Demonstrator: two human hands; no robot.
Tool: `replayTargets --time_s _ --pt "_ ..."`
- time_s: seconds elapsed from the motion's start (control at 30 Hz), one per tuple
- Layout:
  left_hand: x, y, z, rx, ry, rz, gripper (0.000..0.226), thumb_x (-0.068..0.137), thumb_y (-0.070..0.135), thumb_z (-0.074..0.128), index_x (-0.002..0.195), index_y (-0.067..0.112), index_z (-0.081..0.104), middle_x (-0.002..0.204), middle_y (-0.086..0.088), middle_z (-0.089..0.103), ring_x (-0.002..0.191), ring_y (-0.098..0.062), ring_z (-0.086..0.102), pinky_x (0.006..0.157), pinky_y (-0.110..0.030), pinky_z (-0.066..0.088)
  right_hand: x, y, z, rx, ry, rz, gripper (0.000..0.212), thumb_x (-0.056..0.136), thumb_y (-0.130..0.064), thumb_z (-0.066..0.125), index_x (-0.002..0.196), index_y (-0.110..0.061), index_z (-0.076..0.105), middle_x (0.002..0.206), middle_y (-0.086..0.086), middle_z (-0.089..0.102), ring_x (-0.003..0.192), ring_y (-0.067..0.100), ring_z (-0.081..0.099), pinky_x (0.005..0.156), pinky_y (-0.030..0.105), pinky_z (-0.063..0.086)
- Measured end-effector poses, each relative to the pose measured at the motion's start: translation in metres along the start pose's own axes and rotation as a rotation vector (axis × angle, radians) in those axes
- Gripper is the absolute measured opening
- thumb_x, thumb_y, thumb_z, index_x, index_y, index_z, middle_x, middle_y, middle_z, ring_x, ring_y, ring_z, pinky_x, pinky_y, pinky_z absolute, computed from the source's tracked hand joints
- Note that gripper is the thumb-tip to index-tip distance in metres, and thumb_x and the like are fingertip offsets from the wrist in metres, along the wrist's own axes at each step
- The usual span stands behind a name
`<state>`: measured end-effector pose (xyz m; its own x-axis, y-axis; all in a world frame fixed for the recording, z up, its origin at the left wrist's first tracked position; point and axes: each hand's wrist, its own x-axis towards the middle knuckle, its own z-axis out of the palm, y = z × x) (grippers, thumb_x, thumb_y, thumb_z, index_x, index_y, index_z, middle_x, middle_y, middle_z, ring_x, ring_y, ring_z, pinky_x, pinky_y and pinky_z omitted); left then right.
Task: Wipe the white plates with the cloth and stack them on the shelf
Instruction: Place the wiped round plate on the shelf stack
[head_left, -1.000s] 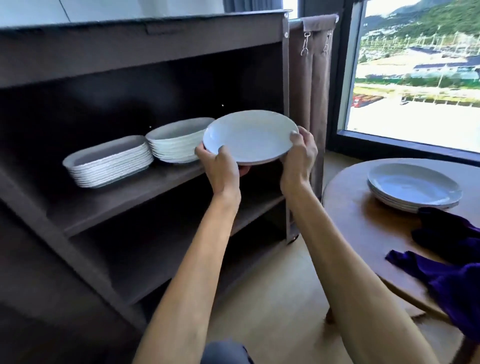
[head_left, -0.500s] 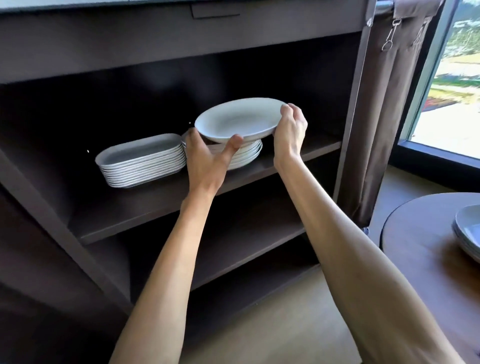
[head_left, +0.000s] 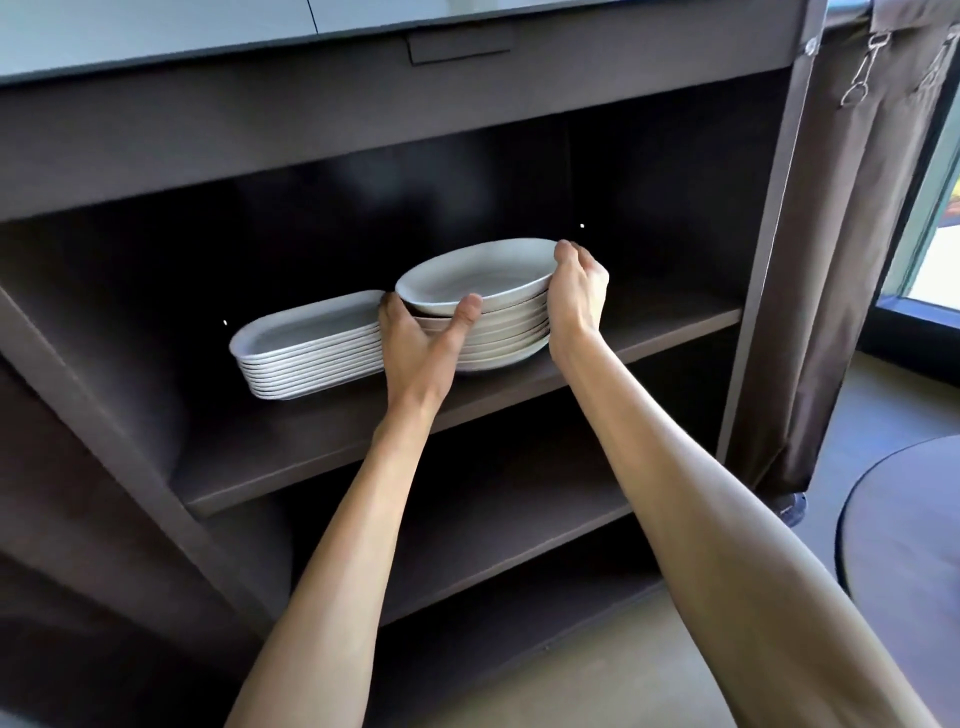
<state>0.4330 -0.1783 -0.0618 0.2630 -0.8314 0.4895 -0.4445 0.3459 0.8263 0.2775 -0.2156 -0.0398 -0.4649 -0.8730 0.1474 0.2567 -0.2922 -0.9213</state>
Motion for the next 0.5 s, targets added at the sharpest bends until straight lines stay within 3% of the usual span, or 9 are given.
replayTargets --time_s 0.03,0.07,0.13,0.2,0.3,0.4,0.43,0.5 --pt "0.000 0.000 0.000 0.023 -0.001 0.005 0.112 0.063 0.093 0.061 0.139 0.012 0.051 0.140 -0.004 0.054 0.132 -0.020 0.050 0.116 -0.043 0.040 0.001 0.003 0.001 -0.001 -0.006 0.002 0.031 0.100 -0.027 0.047 0.096 -0.001 0.063 0.084 0.007 0.068 0.079 0.003 0.040 0.074 0.036 0.048" --pt "0.000 0.000 -0.001 0.055 0.003 0.010 0.117 0.063 0.096 0.058 0.142 0.009 0.049 0.143 -0.007 0.052 0.135 -0.023 0.048 0.117 -0.044 0.038 0.001 0.005 0.002 0.001 -0.009 0.008 0.033 0.099 -0.029 0.046 0.088 -0.002 0.062 0.077 0.003 0.061 0.074 0.018 0.056 0.072 0.035 0.044" --pt "0.001 0.000 -0.001 0.128 0.016 0.015 0.125 0.064 0.097 0.052 0.145 0.002 0.044 0.146 -0.013 0.048 0.138 -0.028 0.044 0.118 -0.045 0.036 0.003 0.010 0.005 0.013 0.012 0.033 0.036 0.100 -0.031 0.045 0.068 -0.014 0.052 0.067 -0.005 0.051 0.068 0.012 0.048 0.068 0.033 0.040" --pt "0.001 0.001 0.000 0.163 0.039 0.019 0.121 0.066 0.093 0.050 0.143 -0.001 0.044 0.144 -0.015 0.048 0.137 -0.030 0.042 0.119 -0.044 0.034 0.004 0.010 0.006 0.003 0.032 0.046 0.041 0.101 -0.031 0.045 0.062 -0.020 0.042 0.061 -0.008 0.045 0.062 0.011 0.042 0.065 0.031 0.037" --pt "0.000 -0.001 0.002 0.142 0.058 0.034 0.116 0.070 0.087 0.056 0.147 0.002 0.041 0.148 -0.014 0.044 0.141 -0.029 0.038 0.121 -0.036 0.028 0.004 0.014 0.005 -0.032 0.022 0.043 0.039 0.102 -0.033 0.044 0.066 -0.016 0.044 0.065 -0.005 0.049 0.064 0.013 0.044 0.064 0.032 0.038" --pt "-0.001 -0.011 0.002 0.025 0.079 0.048 0.107 0.079 0.066 0.076 0.159 0.012 0.029 0.161 -0.005 0.034 0.149 -0.018 0.029 0.114 -0.021 0.022 0.003 0.020 0.007 -0.056 0.004 0.032 0.036 0.101 -0.038 0.044 0.091 -0.010 0.064 0.088 0.000 0.069 0.082 0.016 0.062 0.077 0.034 0.049" --pt "-0.001 -0.013 0.004 0.009 0.084 0.059 0.101 0.080 0.062 0.078 0.157 0.015 0.034 0.160 -0.004 0.037 0.148 -0.016 0.031 0.113 -0.021 0.024 0.003 0.021 0.007 -0.069 0.011 0.023 0.039 0.100 -0.040 0.044 0.100 -0.010 0.068 0.097 0.001 0.072 0.090 0.018 0.065 0.083 0.036 0.051" --pt "-0.001 -0.017 0.007 0.008 0.099 0.083 0.090 0.079 0.059 0.080 0.150 0.015 0.048 0.156 -0.005 0.042 0.146 -0.018 0.036 0.117 -0.028 0.030 0.002 0.022 0.008 -0.082 0.019 0.007 0.038 0.100 -0.042 0.043 0.096 -0.013 0.066 0.096 -0.001 0.071 0.090 0.017 0.064 0.085 0.036 0.050"
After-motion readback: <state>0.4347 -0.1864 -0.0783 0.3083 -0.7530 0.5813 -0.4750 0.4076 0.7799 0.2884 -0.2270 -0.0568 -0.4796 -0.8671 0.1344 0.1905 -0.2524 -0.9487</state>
